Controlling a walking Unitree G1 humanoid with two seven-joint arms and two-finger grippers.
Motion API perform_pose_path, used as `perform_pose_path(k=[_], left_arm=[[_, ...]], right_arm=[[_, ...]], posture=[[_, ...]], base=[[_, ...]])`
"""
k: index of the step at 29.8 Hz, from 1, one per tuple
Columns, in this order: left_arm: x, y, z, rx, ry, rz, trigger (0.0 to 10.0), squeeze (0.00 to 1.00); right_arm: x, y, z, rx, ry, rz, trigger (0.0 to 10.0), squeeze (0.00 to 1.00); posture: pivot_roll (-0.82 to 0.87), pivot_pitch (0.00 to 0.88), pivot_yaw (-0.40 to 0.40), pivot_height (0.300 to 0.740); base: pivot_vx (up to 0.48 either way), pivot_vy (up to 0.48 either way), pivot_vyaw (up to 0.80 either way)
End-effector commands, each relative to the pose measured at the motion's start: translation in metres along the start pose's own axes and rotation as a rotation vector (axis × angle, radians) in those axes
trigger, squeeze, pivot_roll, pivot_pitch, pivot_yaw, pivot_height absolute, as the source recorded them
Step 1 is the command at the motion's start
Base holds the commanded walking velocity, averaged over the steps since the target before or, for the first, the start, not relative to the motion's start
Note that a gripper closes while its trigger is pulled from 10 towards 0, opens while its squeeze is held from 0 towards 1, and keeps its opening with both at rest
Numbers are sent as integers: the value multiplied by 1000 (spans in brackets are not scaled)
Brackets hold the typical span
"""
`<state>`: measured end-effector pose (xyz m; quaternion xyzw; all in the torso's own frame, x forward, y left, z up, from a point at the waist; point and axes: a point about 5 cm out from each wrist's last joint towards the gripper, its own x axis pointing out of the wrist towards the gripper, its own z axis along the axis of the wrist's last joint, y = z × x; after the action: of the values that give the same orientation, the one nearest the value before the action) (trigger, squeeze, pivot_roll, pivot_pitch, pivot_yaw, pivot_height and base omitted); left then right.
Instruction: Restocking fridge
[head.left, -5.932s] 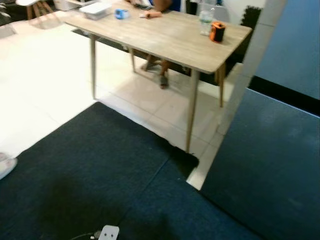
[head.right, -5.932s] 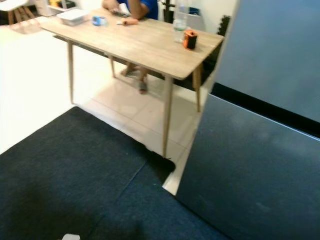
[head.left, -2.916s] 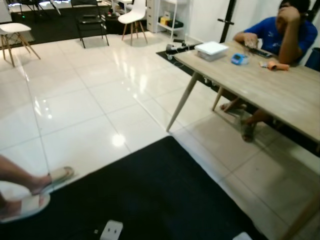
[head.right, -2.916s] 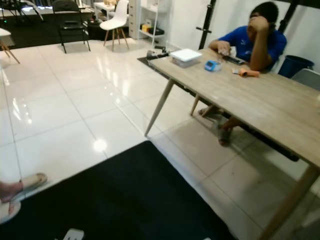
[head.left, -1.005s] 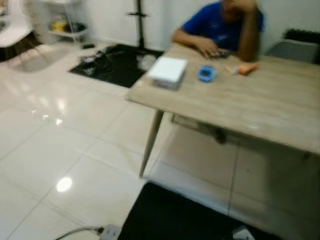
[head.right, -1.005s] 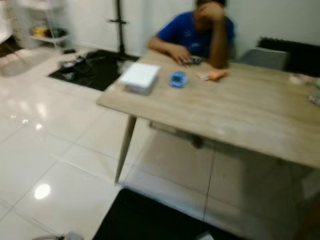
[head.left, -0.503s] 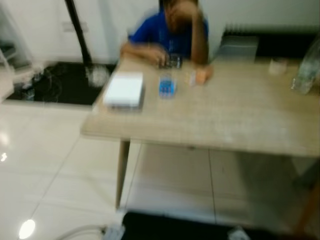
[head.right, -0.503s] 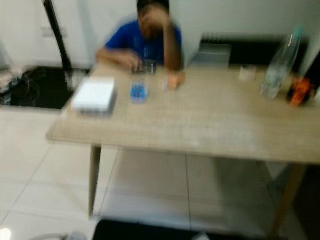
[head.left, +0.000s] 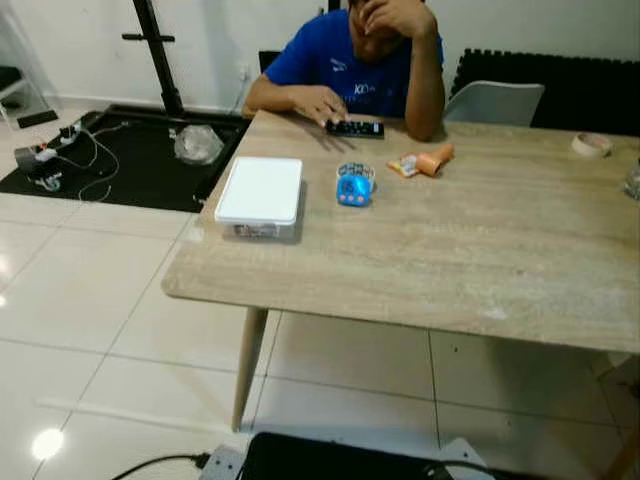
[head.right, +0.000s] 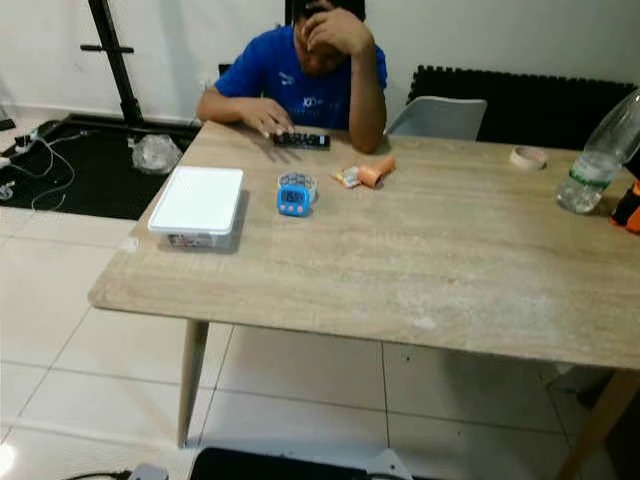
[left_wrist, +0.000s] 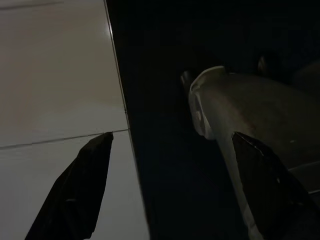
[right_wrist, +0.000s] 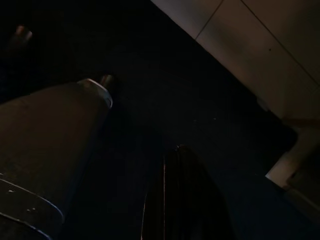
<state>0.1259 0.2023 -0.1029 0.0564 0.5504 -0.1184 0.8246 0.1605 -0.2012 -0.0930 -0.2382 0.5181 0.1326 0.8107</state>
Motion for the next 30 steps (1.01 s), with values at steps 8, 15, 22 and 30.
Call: perform_pose_path(k=[8, 15, 22, 30], left_arm=[[0, -7, -14, -26, 37, 19, 10000, 0], [0, -10, -19, -17, 55, 22, 10000, 0], [1, -16, -20, -1, 57, 7, 10000, 0], [2, -17, -22, 12, 63, 7, 10000, 0]], right_arm=[[-2, -2, -15, -6, 41, 1, 10000, 0], [-2, 0, -17, -6, 47, 4, 10000, 0], [-3, 1, -20, -12, 51, 9, 10000, 0], [-2, 4, -21, -17, 52, 15, 10000, 0]], posture=[[35, 28, -23, 740], [30, 36, -24, 740], [30, 41, -27, 740], [29, 39, -29, 740]], base=[[0, 0, 0], [0, 0, 0], [131, 0, 0], [321, 0, 0]])
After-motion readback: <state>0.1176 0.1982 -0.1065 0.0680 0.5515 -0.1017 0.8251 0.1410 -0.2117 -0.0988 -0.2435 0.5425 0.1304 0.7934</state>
